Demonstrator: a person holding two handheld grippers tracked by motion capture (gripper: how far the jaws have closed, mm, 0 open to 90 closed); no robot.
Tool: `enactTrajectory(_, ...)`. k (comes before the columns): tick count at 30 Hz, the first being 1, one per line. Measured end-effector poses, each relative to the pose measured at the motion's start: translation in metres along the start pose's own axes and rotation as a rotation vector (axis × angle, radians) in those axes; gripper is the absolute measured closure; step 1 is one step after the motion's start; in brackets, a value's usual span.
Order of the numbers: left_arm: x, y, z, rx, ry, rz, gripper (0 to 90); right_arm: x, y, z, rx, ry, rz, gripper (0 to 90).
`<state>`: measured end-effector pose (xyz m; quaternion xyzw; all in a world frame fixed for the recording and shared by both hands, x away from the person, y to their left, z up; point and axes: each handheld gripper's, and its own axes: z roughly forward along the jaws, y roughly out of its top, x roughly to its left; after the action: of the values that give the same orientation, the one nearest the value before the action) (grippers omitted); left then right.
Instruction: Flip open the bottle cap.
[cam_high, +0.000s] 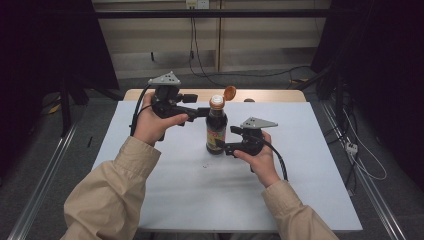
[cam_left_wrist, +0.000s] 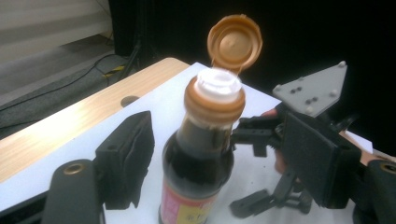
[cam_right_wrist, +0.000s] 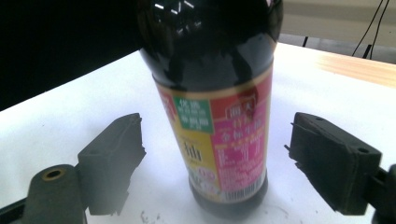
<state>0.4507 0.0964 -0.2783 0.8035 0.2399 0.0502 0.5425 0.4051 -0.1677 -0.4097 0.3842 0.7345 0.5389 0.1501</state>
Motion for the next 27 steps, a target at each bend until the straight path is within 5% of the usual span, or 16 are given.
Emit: enactTrajectory(27, 0.001, -0.068, -0.017, 0.007, 0.018, -0.003, 14.2, 0.001, -0.027, -0.039, 0.043, 0.001, -0.049, 17.1)
